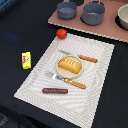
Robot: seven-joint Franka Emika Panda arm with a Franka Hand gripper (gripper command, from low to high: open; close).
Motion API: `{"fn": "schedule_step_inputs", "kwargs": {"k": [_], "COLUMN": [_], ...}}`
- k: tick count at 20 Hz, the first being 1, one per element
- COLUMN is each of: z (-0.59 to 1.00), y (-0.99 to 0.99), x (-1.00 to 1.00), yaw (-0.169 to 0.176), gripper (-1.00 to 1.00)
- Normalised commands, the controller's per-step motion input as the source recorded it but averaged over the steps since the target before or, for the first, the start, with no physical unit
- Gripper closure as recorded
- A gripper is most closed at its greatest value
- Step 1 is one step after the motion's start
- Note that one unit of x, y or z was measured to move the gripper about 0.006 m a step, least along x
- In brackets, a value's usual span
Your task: Interact with the objects in diverse but meaningful ways.
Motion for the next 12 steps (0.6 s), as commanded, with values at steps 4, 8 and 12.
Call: {"fn": "schedule_step_inputs", "kwargs": {"k": [4,8,12], "z": [-0.05,-0.13,-0.17], "y": [0.00,-0.03,-0.02], "x": [0.16,0.42,0.46], "yaw": [0.000,0.000,0.000], "gripper": [-1.00,-1.00,-1.00]}}
